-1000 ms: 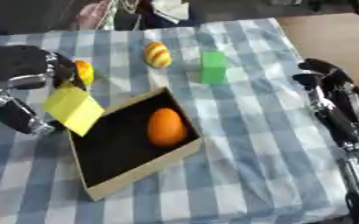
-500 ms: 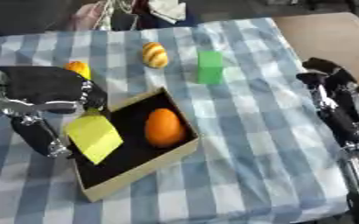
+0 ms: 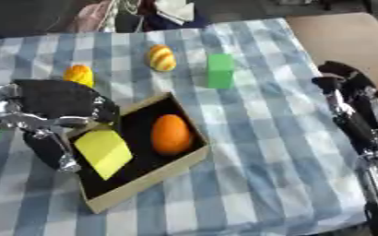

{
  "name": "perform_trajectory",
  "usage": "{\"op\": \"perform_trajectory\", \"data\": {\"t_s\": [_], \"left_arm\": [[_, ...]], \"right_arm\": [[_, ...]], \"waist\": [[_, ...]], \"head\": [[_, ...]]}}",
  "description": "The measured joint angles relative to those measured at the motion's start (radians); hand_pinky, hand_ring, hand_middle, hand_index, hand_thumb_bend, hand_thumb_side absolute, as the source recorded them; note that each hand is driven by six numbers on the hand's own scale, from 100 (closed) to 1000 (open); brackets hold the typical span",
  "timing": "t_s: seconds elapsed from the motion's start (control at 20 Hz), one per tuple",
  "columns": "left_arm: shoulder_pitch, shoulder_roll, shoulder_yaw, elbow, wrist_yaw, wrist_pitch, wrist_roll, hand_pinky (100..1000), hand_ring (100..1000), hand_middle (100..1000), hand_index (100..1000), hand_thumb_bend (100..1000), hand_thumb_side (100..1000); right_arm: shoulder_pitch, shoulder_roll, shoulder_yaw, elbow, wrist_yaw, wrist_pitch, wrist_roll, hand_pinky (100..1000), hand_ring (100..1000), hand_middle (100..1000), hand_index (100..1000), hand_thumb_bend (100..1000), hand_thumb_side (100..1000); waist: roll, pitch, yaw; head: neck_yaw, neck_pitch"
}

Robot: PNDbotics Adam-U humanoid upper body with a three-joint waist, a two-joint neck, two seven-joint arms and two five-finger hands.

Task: Pick up objects on the table and place them in the box.

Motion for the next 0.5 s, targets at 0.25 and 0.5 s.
{"op": "perform_trajectory", "data": {"t_s": [0.25,0.5], "left_arm": [[0.013,0.010,0.000,-0.011,-0.004,0.011,-0.027,797,770,814,885,601,364],[0.028,0.040,0.033,-0.054,0.011,0.026,-0.042,790,754,791,873,573,346]], "right_arm": [[0.000,0.000,0.000,0.000,0.000,0.000,0.000,845,747,777,831,100,530],[0.000,0.000,0.000,0.000,0.001,0.000,0.000,845,747,777,831,100,530]], "waist": [[0.000,0.000,0.001],[0.000,0.000,0.006]], "head": [[-0.001,0.000],[-0.004,0.000]]}}
